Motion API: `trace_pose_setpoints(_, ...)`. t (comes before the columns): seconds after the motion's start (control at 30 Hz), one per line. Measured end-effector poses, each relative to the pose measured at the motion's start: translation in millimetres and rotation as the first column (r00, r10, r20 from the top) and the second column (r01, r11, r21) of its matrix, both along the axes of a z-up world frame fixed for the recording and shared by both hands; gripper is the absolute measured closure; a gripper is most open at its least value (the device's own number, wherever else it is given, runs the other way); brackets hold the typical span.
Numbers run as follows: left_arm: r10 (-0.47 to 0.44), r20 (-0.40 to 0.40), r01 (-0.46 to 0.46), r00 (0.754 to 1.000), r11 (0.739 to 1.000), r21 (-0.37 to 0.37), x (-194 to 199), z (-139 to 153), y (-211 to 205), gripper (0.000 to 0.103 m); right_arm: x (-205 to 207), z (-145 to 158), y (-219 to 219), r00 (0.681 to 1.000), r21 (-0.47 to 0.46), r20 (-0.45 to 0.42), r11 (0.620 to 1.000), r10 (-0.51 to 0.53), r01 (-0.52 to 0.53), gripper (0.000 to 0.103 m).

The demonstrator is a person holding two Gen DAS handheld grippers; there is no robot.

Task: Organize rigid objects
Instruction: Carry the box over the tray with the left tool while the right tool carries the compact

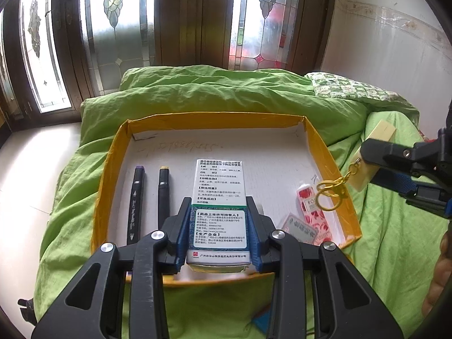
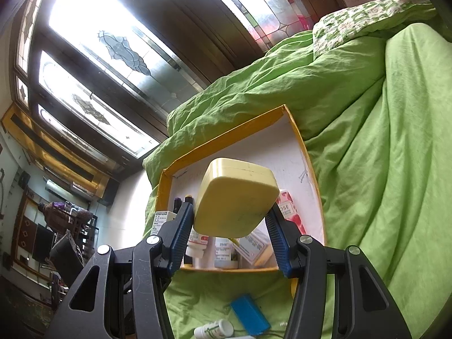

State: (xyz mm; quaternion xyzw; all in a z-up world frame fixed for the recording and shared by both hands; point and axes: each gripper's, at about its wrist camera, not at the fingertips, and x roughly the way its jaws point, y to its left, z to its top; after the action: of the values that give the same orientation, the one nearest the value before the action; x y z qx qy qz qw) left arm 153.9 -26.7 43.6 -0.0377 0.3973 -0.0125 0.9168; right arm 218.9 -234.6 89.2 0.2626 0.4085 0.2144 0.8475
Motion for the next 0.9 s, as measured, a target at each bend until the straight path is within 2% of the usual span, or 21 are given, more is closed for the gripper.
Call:
trace_pose_setpoints(0.1,0.004,-0.013,-0.004,1.000,1.000,-0.014,19,-3,5,0.070,15,-4,5,1.000,-0.008,-0.018,1.000,0.010,-0.010,0.055)
trace_pose_setpoints(0.3,0.004,-0.039,-0.006,0.999,0.999,-0.048,53,-15,5,0.070,53,-16,20,0.998,-0.081,-0.055,0.996,0.041,-0.046,0.055)
trace_pose_setpoints(0.57,-0.033,-0.084,0.030,0.996,0.999,-0.038,82,-43,-14,0.071,92,-54,35,0.986,-0.206,-0.158,0.975,0.053,-0.086,0.055)
trace_pose_setpoints(0.8,-0.056,-0.106,0.054,0.993,0.998,-0.022,92,-61,-22,0.071,108,-59,41,0.989,-0.284,-0.134,0.954,0.064,-0.101,0.056)
trace_pose_setpoints(0.9,-0.093,-0.105,0.089,0.990,0.995,-0.039,93,-61,-26,0.071,117,-56,47,0.991,-0.369,-0.115,0.924,0.067,-0.105,0.056)
